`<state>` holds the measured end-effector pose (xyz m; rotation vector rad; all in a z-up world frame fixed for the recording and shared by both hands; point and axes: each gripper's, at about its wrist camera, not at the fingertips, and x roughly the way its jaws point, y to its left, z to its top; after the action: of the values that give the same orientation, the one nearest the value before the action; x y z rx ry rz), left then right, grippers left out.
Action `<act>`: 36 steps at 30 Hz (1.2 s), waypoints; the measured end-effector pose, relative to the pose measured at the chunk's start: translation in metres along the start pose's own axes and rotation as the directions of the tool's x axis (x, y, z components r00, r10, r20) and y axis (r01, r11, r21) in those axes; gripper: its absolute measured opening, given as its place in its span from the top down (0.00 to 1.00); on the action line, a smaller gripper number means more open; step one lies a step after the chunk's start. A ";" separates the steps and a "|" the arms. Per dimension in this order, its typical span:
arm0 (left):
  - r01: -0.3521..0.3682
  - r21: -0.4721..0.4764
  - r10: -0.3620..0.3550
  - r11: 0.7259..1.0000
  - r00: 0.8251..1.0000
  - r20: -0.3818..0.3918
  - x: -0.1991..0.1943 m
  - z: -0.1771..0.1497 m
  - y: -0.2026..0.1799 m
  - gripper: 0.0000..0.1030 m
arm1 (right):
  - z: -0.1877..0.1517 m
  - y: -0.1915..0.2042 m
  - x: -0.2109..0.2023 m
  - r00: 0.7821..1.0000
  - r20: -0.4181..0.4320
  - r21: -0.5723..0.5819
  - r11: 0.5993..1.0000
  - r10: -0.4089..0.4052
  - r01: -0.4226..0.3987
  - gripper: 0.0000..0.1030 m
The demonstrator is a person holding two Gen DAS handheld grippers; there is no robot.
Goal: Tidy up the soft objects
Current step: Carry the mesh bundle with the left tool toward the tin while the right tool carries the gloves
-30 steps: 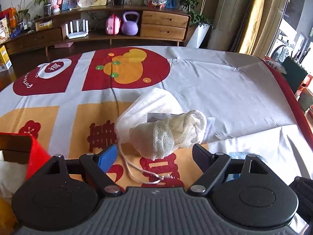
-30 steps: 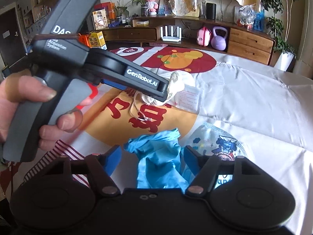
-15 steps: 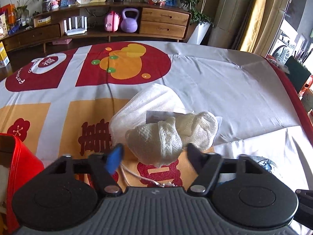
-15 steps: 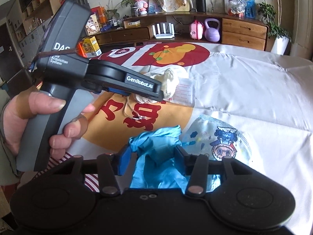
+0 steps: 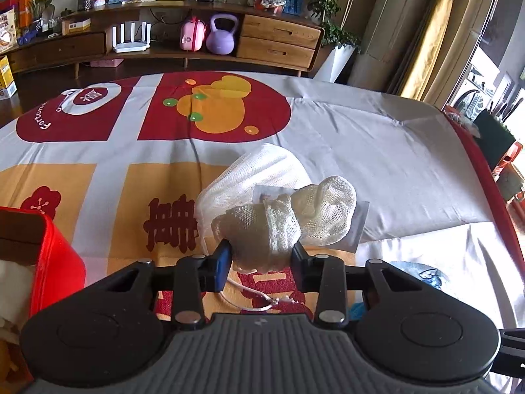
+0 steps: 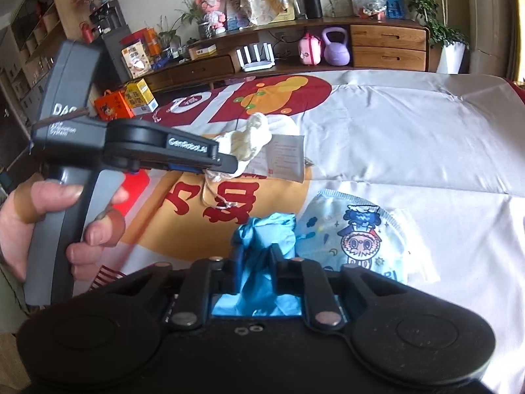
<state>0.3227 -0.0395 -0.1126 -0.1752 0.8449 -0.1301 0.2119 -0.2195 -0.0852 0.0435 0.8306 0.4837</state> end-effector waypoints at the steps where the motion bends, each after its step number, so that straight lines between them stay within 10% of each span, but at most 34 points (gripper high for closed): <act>1: 0.000 0.000 0.000 1.000 1.000 0.002 -0.003 0.000 0.000 0.65 | 0.000 0.000 -0.003 1.000 0.005 0.004 1.000 -0.003 0.003 0.93; 36: -0.014 -0.035 0.015 0.999 0.999 0.051 -0.174 -0.023 0.043 0.64 | 0.052 0.054 -0.098 0.984 0.129 0.025 0.991 0.127 -0.131 0.98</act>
<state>0.1930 0.0319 -0.0085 -0.2040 0.7973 -0.0970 0.1720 -0.2055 0.0305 0.1581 0.7136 0.5828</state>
